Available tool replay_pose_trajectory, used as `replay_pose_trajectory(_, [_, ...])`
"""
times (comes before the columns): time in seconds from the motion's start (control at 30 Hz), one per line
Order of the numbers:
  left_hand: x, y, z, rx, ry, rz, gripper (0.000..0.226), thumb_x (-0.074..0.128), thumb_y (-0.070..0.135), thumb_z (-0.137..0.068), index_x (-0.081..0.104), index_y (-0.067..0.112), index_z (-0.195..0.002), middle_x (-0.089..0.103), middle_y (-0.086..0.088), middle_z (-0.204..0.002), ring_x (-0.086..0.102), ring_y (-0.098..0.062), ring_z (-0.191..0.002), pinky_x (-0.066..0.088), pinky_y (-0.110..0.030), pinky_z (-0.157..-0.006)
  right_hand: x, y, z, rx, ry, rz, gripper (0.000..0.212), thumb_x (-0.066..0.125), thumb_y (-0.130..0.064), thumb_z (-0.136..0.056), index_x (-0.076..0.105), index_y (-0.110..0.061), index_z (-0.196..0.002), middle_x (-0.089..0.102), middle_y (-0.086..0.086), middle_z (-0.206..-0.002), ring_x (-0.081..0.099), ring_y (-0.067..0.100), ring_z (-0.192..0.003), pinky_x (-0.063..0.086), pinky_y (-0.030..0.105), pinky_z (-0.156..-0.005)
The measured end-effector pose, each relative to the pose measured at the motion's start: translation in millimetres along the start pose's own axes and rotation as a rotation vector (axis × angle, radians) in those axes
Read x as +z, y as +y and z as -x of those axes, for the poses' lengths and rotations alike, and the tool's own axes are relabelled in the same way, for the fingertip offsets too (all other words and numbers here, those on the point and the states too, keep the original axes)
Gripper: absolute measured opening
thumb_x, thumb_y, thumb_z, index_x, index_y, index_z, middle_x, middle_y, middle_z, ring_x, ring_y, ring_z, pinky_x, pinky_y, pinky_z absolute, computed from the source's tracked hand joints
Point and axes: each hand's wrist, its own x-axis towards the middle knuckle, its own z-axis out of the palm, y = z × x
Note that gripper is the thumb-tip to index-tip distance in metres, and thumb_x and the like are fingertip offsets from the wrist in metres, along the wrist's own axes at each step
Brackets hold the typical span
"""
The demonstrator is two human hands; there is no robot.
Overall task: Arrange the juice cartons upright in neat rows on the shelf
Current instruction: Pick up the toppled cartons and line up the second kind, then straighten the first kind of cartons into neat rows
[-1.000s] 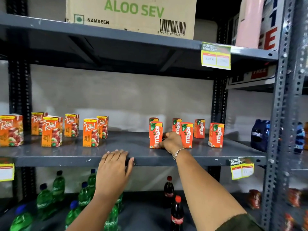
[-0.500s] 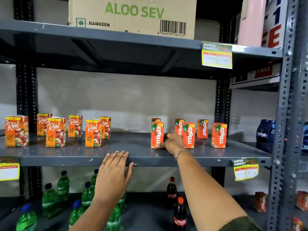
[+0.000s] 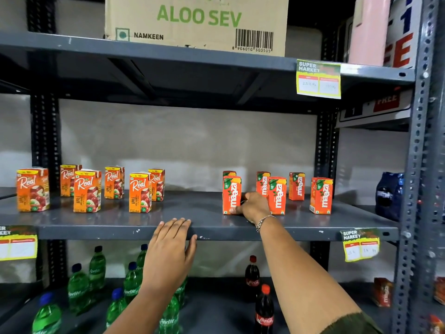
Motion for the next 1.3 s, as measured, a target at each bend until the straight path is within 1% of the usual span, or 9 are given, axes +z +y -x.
replay_pose_trajectory(0.17, [-0.7, -0.5, -0.1, 0.006, -0.009, -0.002, 0.055, 0.031, 0.046, -0.089, 0.062, 0.014, -0.121, 0.067, -0.002, -0.120, 0.058, -0.019, -0.116, 0.031, -0.037, -0.110, -0.3, -0.3, 1.6, -0.012, -0.006, 0.016, 0.045, 0.080, -0.026, -0.076, 0.068, -0.011, -0.116, 0.072, 0.006, -0.115, 0.067, 0.023, -0.106, 0.051, 0.035, -0.096])
replay_pose_trajectory(0.3, [-2.1, -0.2, 0.2, 0.003, -0.016, 0.000, 0.055, 0.031, 0.046, -0.089, 0.063, 0.013, -0.120, 0.068, -0.003, -0.119, 0.059, -0.019, -0.115, 0.029, -0.037, -0.109, 0.6, -1.8, 2.1, -0.015, -0.014, 0.039, 0.048, 0.081, -0.029, -0.075, 0.067, -0.012, -0.116, 0.072, 0.006, -0.116, 0.068, 0.023, -0.105, 0.051, 0.039, -0.098])
replay_pose_trajectory(0.53, [-3.1, -1.1, 0.3, 0.013, -0.029, 0.013, 0.055, 0.031, 0.045, -0.089, 0.062, 0.013, -0.121, 0.067, -0.003, -0.120, 0.059, -0.019, -0.115, 0.029, -0.038, -0.110, -2.3, -2.6, 6.4, -0.035, -0.008, 0.034, 0.039, 0.077, -0.021, -0.079, 0.067, -0.008, -0.115, 0.071, 0.009, -0.118, 0.066, 0.026, -0.109, 0.048, 0.034, -0.099])
replay_pose_trajectory(0.83, [-4.0, -1.3, -0.1, 0.013, -0.034, 0.013, 0.054, 0.032, 0.044, -0.089, 0.063, 0.013, -0.121, 0.067, -0.003, -0.120, 0.060, -0.018, -0.115, 0.031, -0.038, -0.109, -1.0, -2.1, 4.8, -0.035, -0.010, 0.026, 0.040, 0.080, -0.023, -0.076, 0.069, -0.009, -0.112, 0.072, 0.006, -0.114, 0.067, 0.023, -0.105, 0.050, 0.033, -0.095])
replay_pose_trajectory(0.93, [-4.8, -2.4, 0.3, 0.018, -0.043, 0.008, 0.053, 0.032, 0.043, -0.089, 0.063, 0.014, -0.121, 0.068, -0.002, -0.120, 0.060, -0.017, -0.114, 0.030, -0.038, -0.108, 0.2, -1.3, 4.0, -0.020, 0.007, -0.020, 0.047, 0.083, -0.024, -0.071, 0.069, -0.009, -0.114, 0.074, 0.006, -0.111, 0.068, 0.022, -0.102, 0.052, 0.033, -0.093])
replay_pose_trajectory(1.03, [-7.4, -3.2, -0.3, 0.041, -0.039, 0.001, 0.051, 0.034, 0.042, -0.088, 0.063, 0.014, -0.120, 0.068, -0.001, -0.119, 0.061, -0.017, -0.114, 0.030, -0.038, -0.107, 0.6, 0.4, 5.3, -0.035, 0.091, -0.042, 0.060, 0.085, -0.026, -0.069, 0.063, -0.006, -0.121, 0.073, 0.009, -0.112, 0.068, 0.024, -0.102, 0.053, 0.034, -0.092])
replay_pose_trajectory(1.13, [-8.9, -5.2, -0.2, 0.070, -0.045, -0.032, 0.052, 0.033, 0.043, -0.089, 0.061, 0.016, -0.122, 0.067, 0.001, -0.120, 0.060, -0.015, -0.115, 0.029, -0.036, -0.107, 1.2, -1.8, 12.7, -0.094, 0.207, -0.057, 0.067, 0.085, -0.033, -0.068, 0.057, -0.006, -0.122, 0.070, 0.010, -0.107, 0.067, 0.025, -0.099, 0.050, 0.032, -0.085])
replay_pose_trajectory(1.23, [-15.0, -9.0, -2.4, 0.123, -0.076, -0.021, 0.052, 0.031, 0.044, -0.093, 0.051, 0.020, -0.134, 0.058, 0.003, -0.135, 0.050, -0.013, -0.126, 0.021, -0.031, -0.113, -0.3, -9.1, 28.6, -0.203, 0.376, -0.035, 0.058, 0.079, -0.044, -0.072, 0.050, -0.008, -0.107, 0.055, 0.004, -0.099, 0.055, 0.020, -0.087, 0.045, 0.031, -0.075])
replay_pose_trajectory(1.3, [-18.9, -16.1, -6.9, 0.153, -0.114, 0.058, 0.050, 0.034, 0.042, -0.096, 0.042, 0.023, -0.140, 0.047, 0.005, -0.145, 0.038, -0.011, -0.135, 0.019, -0.030, -0.116, 3.1, -13.9, 41.3, -0.282, 0.513, 0.085, 0.051, 0.067, -0.053, -0.079, 0.048, -0.010, -0.097, 0.055, 0.004, -0.091, 0.054, 0.022, -0.079, 0.042, 0.031, -0.065])
